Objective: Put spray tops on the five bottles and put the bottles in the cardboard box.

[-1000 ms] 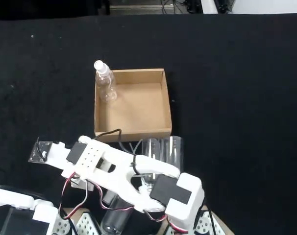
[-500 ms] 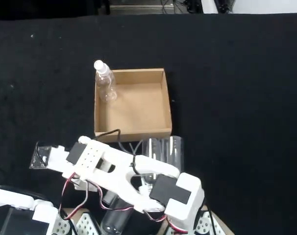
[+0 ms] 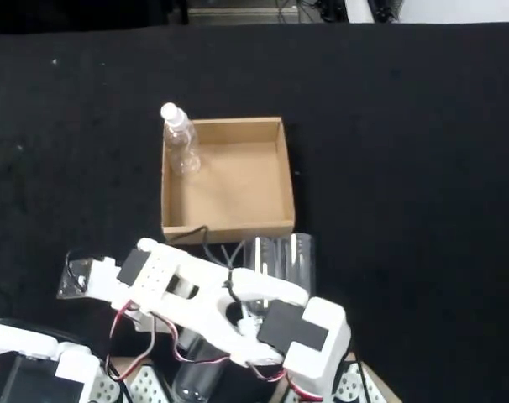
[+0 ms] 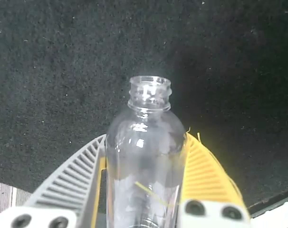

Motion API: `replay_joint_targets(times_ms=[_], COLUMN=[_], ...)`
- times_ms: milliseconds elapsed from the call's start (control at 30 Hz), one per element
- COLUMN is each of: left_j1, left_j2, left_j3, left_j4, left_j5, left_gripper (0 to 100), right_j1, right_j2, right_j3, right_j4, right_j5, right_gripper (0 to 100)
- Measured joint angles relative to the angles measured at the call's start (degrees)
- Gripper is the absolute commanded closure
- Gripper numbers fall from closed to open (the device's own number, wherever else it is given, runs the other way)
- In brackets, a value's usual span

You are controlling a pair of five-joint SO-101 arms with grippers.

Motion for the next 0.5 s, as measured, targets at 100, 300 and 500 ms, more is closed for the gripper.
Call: replay_joint_targets(times_ms=[100, 300, 500], left_j1=[0.0, 0.0, 1.23], left_j2=[0.0, 0.0, 0.0], left_j3=[0.0, 0.0, 0.0], left_j4=[0.0, 0.0, 0.0], left_j5=[0.0, 0.0, 0.0], left_gripper=[96, 96, 96], right_j1=[0.18, 0.35, 6.33], right_j2=[-1.23, -10.11, -26.2], right_j3=[0.53, 1.05, 1.05], right_j4=[0.0, 2.81, 6.42], right_j5=[0.62, 0.7, 0.53], right_gripper=[98.5, 98.7, 98.7])
